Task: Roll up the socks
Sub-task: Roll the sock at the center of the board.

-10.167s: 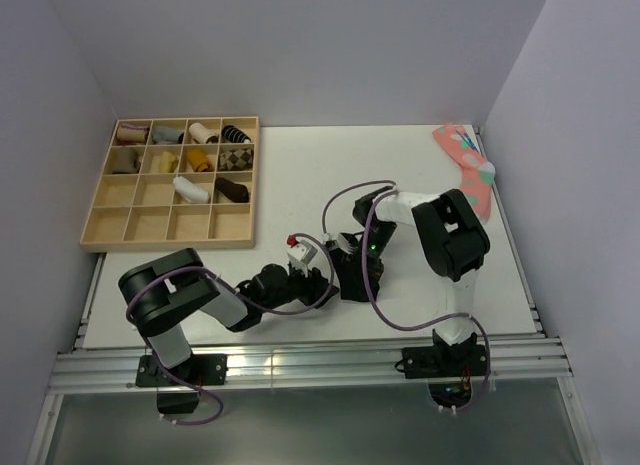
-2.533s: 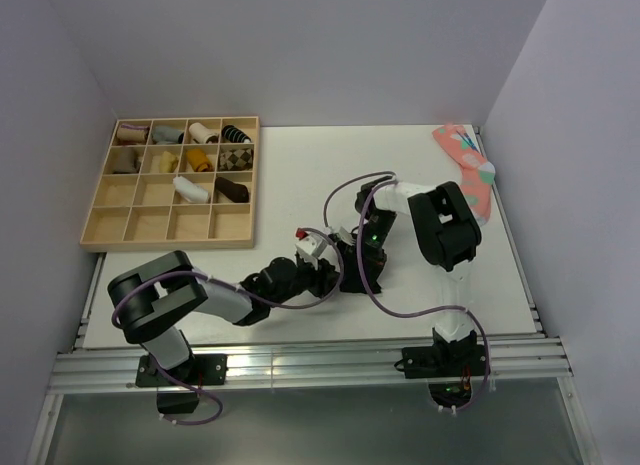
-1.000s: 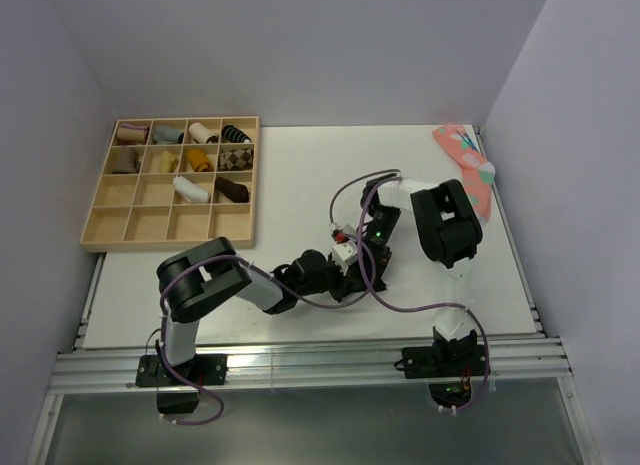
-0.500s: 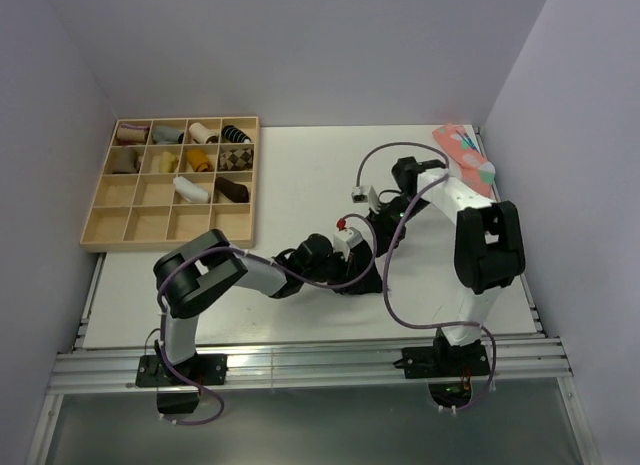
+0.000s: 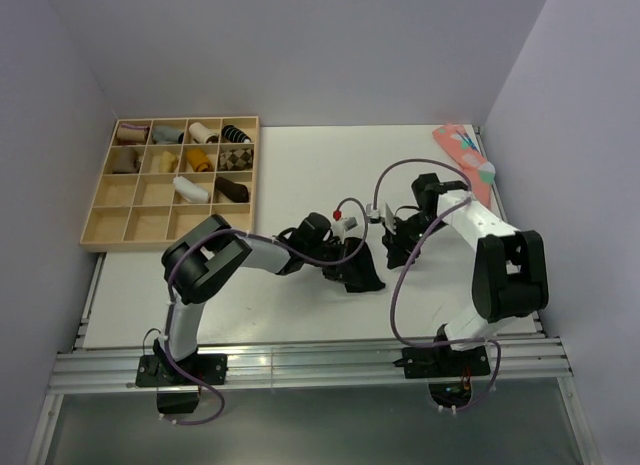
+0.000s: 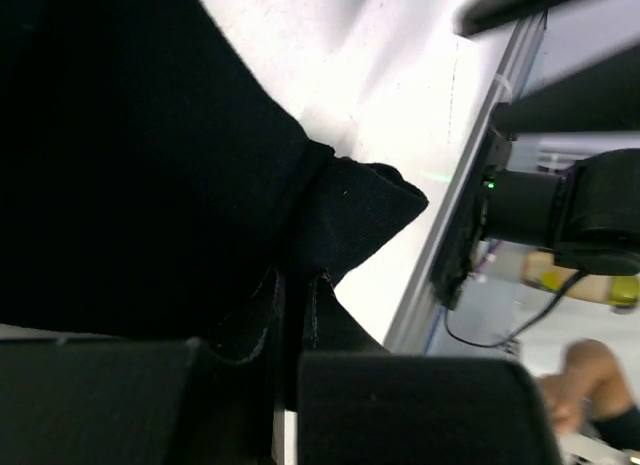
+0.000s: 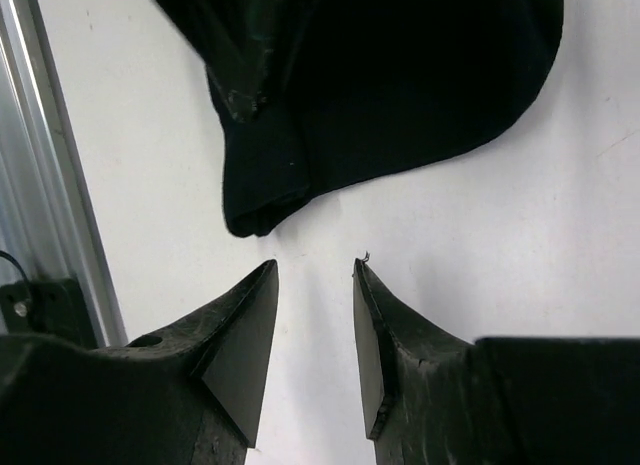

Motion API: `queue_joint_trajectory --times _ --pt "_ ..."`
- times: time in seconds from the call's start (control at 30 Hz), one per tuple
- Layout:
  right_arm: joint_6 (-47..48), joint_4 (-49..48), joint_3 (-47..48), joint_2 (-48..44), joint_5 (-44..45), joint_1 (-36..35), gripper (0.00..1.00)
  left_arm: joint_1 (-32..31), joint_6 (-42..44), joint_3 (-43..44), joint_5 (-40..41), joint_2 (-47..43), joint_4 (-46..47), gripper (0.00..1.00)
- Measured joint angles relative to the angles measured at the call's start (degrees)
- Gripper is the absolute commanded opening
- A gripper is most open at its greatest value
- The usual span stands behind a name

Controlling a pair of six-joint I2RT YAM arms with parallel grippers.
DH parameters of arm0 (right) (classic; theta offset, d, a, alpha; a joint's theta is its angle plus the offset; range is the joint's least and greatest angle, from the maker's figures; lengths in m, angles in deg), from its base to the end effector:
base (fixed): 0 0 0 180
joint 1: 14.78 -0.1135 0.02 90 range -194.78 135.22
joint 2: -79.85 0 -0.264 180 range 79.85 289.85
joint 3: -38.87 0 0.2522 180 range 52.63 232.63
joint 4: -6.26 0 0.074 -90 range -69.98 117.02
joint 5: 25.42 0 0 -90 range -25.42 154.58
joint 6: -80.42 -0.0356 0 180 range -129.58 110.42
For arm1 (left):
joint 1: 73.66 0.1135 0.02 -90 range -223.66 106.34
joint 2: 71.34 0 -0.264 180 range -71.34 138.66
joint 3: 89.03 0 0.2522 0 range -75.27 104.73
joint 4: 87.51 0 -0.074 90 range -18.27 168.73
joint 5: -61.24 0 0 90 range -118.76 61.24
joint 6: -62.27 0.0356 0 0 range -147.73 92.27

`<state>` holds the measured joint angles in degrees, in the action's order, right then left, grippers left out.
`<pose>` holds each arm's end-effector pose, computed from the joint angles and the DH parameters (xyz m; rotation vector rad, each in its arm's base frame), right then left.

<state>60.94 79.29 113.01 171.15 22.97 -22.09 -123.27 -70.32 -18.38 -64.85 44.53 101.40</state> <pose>0.2615 0.0574 0.2024 -1.6537 2.0510 0.8549 0.2404 -0.3149 0.1112 0.5667 2.4798 -1.4823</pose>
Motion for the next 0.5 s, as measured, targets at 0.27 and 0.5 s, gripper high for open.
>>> queue_joint_trajectory --times 0.27,0.5 --pt "6.69 -1.75 -6.36 -8.92 -0.02 -2.56 0.49 2.05 -4.31 4.79 -6.34 3.28 -6.08 0.0" --pt "7.3 -8.31 -15.52 -14.97 2.71 -10.08 0.52 2.86 -6.05 9.73 -9.2 5.73 -13.16 0.0"
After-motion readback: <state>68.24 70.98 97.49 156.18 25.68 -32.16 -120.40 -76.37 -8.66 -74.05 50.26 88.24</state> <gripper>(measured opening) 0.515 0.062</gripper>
